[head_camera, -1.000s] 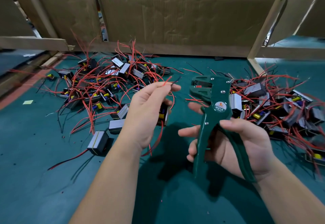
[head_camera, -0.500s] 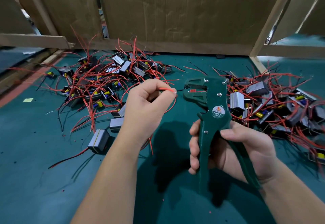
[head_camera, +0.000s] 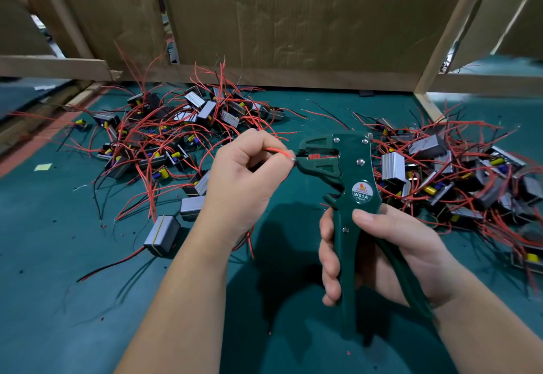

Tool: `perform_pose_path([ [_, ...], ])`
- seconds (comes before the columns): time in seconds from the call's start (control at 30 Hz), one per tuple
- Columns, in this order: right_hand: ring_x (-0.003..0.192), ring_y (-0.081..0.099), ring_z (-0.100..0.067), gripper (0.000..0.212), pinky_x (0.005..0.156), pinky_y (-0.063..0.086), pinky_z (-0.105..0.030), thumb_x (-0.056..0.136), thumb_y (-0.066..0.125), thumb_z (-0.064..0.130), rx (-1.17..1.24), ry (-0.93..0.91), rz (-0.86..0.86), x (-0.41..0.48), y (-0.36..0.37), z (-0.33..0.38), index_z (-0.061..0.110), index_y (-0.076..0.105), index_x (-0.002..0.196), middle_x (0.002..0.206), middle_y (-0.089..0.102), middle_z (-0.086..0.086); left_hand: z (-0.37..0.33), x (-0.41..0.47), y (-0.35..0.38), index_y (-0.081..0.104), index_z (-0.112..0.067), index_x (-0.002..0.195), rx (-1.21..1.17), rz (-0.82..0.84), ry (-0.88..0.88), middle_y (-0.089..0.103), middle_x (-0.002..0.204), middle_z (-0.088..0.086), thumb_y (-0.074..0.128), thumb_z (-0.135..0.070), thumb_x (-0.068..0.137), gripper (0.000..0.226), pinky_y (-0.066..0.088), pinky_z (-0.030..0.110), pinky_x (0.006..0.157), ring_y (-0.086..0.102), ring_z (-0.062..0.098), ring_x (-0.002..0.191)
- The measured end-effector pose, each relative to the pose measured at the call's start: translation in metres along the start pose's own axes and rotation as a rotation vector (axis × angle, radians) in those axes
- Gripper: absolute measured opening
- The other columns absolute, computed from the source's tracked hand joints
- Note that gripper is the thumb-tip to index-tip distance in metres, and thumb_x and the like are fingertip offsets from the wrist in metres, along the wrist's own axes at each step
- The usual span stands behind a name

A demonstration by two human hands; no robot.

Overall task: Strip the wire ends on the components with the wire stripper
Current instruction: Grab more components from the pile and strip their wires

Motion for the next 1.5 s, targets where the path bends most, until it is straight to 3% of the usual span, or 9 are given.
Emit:
perform_pose_path([
  [0.17,0.056,0.061,-0.032,0.050,0.059,0.053,-0.043,0.073,0.073,0.054,0.021,0.009,-0.053,0.002,-0.001,-0.003,0.007,0.064,0.084,0.067,0.059,-0.018,-0.001,-0.001,0.003,0.055,-0.016,0.065,0.029,0.023,-0.002,0.041,0.049,-0.011,0.054,-0.016,0.077,0.011,0.028,0.020,0.047,0.032,0.006,0.047],
  [0.3,0.043,0.052,-0.027,0.048,0.047,0.048,-0.035,0.075,0.063,0.058,0.032,-0.012,-0.297,0.007,-0.004,-0.007,0.011,0.061,0.068,0.055,0.051,-0.015,0.013,0.001,0.007,0.058,-0.026,0.079,0.003,0.068,-0.194,0.038,0.058,-0.014,0.039,-0.030,0.089,0.021,0.031,0.021,0.054,0.040,0.008,0.060],
  [0.4,0.035,0.043,-0.022,0.050,0.041,0.042,-0.028,0.072,0.054,0.061,0.048,-0.052,-0.403,0.009,-0.007,-0.005,0.012,0.054,0.061,0.050,0.043,-0.010,0.014,-0.001,0.011,0.055,-0.027,0.079,0.132,0.113,-0.115,0.044,0.063,-0.017,0.033,-0.024,0.101,0.031,0.034,0.013,0.055,0.042,0.003,0.062],
  [0.5,0.048,0.055,-0.028,0.049,0.051,0.051,-0.038,0.073,0.054,0.057,0.133,-0.069,-0.289,0.008,-0.007,0.002,0.009,0.060,0.072,0.061,0.053,-0.014,0.013,-0.003,0.013,0.052,-0.024,0.082,0.186,0.128,-0.014,0.045,0.066,-0.016,0.037,-0.023,0.101,0.024,0.033,0.017,0.057,0.039,0.000,0.057],
  [0.57,0.066,0.062,-0.035,0.043,0.066,0.054,-0.049,0.071,0.068,0.045,0.193,-0.120,-0.174,0.006,-0.007,0.008,0.005,0.065,0.088,0.076,0.059,-0.020,0.013,0.000,0.007,0.053,-0.025,0.084,0.191,0.082,0.011,0.046,0.066,-0.018,0.040,-0.024,0.101,0.022,0.031,0.019,0.058,0.041,-0.003,0.057],
  [0.67,0.074,0.063,-0.038,0.049,0.074,0.053,-0.054,0.064,0.080,0.035,0.174,-0.124,-0.094,0.004,-0.008,0.009,0.003,0.066,0.098,0.083,0.061,-0.023,0.013,0.003,0.000,0.057,-0.029,0.084,0.225,0.028,0.039,0.044,0.071,-0.014,0.048,-0.024,0.099,0.018,0.030,0.020,0.061,0.041,-0.002,0.060],
  [0.93,0.072,0.062,-0.041,0.048,0.072,0.051,-0.055,0.064,0.080,0.026,0.081,-0.077,-0.030,0.007,0.001,-0.003,-0.001,0.065,0.100,0.083,0.061,-0.028,0.011,0.001,0.002,0.058,-0.032,0.081,0.257,-0.013,0.088,0.048,0.077,-0.003,0.057,-0.031,0.091,0.010,0.033,0.013,0.061,0.043,-0.001,0.061],
  [1.27,0.069,0.063,-0.040,0.045,0.069,0.052,-0.051,0.067,0.079,0.032,0.008,-0.024,-0.045,0.005,0.000,-0.004,0.000,0.064,0.096,0.079,0.061,-0.027,0.013,0.001,0.004,0.045,-0.020,0.068,0.168,0.076,0.044,0.037,0.069,-0.001,0.054,-0.024,0.087,0.021,0.031,0.031,0.062,0.035,0.013,0.060],
  [1.5,0.065,0.062,-0.037,0.048,0.068,0.051,-0.050,0.072,0.075,0.046,-0.053,0.021,-0.078,0.002,-0.005,-0.005,0.003,0.065,0.091,0.075,0.061,-0.024,0.009,0.000,0.004,0.042,-0.017,0.068,0.204,0.114,0.054,0.035,0.071,-0.001,0.051,-0.021,0.087,0.022,0.033,0.033,0.064,0.035,0.015,0.062],
])
Point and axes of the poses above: each hand's wrist, its own x-axis towards the middle knuckle, its own y-axis out of the palm, z = x × y, the point moved 5 cm from there along x, towards the middle knuckle
